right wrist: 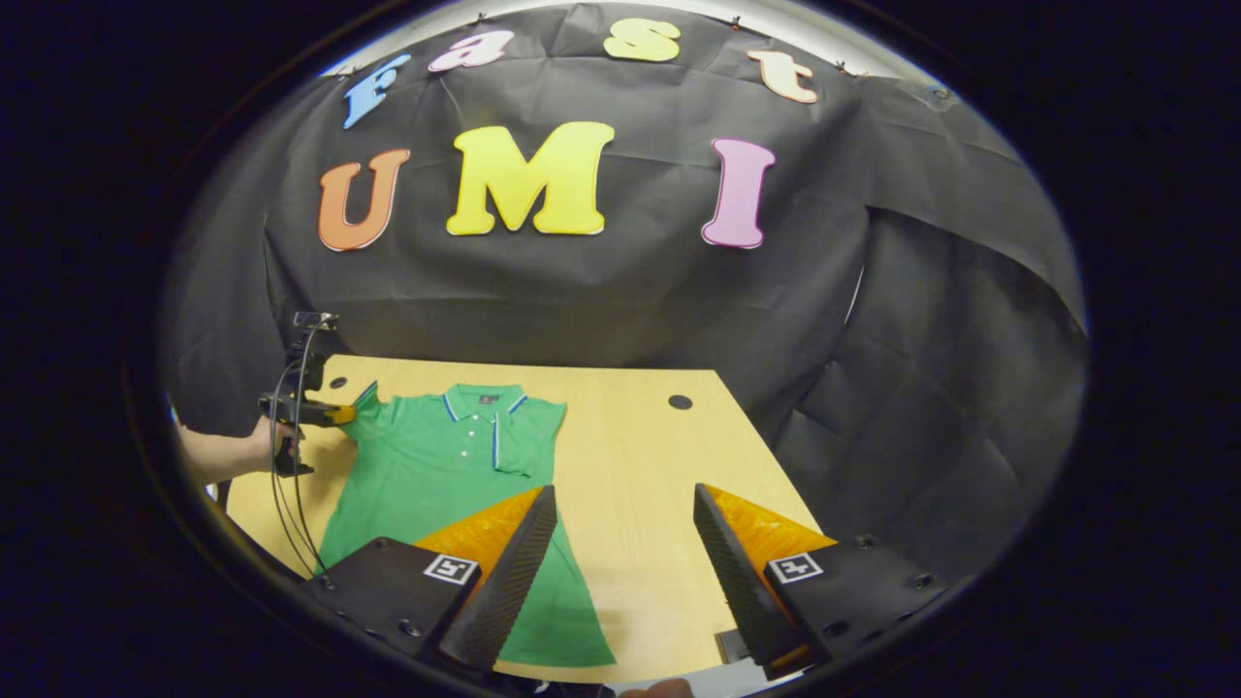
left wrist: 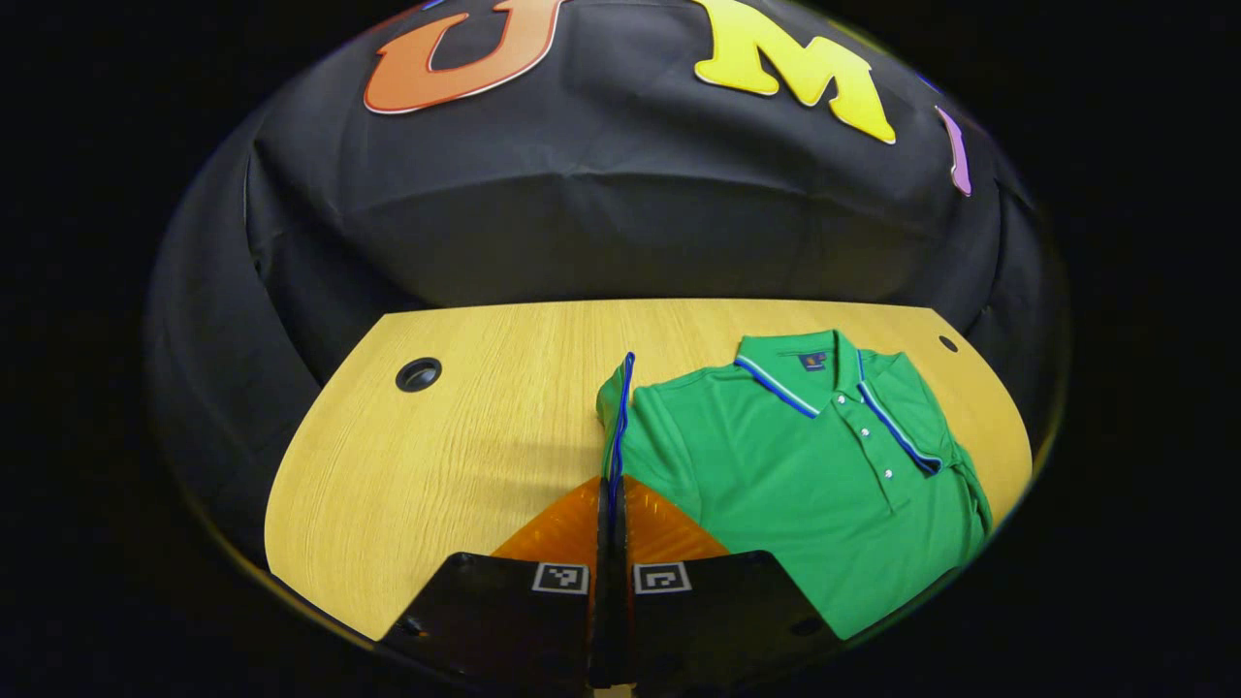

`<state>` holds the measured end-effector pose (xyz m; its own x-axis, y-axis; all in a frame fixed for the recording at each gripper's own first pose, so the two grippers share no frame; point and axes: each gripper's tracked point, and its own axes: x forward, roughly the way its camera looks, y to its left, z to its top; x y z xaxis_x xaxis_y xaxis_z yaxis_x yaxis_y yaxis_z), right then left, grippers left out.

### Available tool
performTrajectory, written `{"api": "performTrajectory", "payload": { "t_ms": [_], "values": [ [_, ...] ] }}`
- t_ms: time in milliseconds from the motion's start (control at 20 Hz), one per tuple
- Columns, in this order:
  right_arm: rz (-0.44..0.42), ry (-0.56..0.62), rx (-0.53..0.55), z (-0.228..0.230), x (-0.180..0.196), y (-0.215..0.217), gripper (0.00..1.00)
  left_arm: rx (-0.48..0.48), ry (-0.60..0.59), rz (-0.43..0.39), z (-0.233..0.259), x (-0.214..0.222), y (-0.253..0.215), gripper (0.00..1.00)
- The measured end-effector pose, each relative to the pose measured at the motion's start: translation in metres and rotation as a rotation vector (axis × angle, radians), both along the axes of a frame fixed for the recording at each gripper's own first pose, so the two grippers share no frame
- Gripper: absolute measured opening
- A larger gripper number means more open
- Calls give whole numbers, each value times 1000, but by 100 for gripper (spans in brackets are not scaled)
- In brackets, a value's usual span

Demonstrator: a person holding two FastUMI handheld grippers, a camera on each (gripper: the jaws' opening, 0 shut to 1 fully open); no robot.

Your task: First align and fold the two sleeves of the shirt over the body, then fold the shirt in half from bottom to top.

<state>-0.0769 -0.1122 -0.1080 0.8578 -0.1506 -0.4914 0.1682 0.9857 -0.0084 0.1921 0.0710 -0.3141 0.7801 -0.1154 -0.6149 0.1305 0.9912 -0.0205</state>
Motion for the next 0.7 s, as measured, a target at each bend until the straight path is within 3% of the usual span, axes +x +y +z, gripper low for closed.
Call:
{"api": "performTrajectory", "payload": {
  "t_ms": [350, 700],
  "values": [
    [-43, -40, 24, 7, -14, -26, 91, -2, -26, -63, 24, 3, -64, 3],
    [-79, -43, 34, 2, -27, -51, 92, -47, 11, -105, 15, 0, -126, 3]
  ]
}}
